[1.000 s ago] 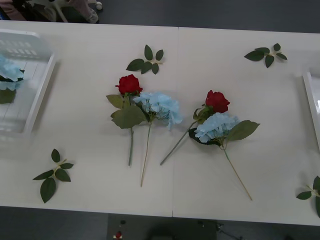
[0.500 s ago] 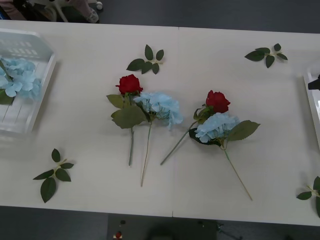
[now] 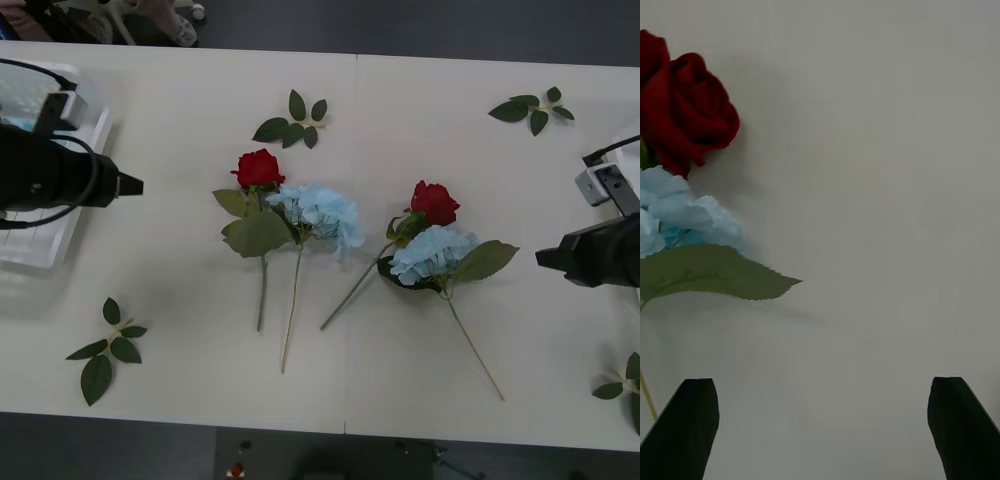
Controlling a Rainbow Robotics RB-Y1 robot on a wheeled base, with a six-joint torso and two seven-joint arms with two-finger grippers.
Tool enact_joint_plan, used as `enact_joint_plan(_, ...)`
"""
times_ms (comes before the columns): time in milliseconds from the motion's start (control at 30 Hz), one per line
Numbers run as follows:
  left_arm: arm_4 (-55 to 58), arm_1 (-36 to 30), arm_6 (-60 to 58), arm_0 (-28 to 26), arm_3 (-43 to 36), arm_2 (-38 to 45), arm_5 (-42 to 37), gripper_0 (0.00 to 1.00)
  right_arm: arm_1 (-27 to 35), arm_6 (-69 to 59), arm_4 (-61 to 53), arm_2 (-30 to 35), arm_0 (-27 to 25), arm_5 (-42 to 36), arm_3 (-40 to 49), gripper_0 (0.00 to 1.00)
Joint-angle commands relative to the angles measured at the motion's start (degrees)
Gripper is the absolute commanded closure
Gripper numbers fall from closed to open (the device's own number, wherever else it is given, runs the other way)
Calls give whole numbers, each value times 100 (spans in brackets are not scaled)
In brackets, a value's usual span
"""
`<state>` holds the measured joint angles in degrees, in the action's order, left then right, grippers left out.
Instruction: Put the red flowers into the right box and the blue flowers into the left box
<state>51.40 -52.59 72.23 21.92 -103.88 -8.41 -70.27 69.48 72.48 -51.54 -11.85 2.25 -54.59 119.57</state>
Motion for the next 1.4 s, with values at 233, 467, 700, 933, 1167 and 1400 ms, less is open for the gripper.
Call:
enact_joint_plan(233,-1915,1392,-1616,1174,896,-1329,118,0,-655,-911,2174,-1523,179,247,497,18)
enact_joint_plan(467,-1897,1998,-1396,1271,1898,-1426,1217,0,-1174,-955,2904,-2296,610,256,40,19)
enact_joint_plan(700,-1783,2394,-1256,1754,3005,-2121,2017,0,-1622,-859,3009,-2516,865,256,-426,19)
enact_joint_plan(933,-1722,2613,-1317,2334,3515,-2736,2184,0,-1780,-903,3097,-3017,1260,291,-988,19)
enact_joint_plan(1167,-2012,2701,-1256,2633,3928,-3202,2289,60,-1798,-894,3044,-3131,1339,283,-1199,75)
enact_joint_plan(1400,-1976,2763,-1256,2677,4482,-3456,2913,100,-1763,-955,2974,-3105,1375,212,-1199,100)
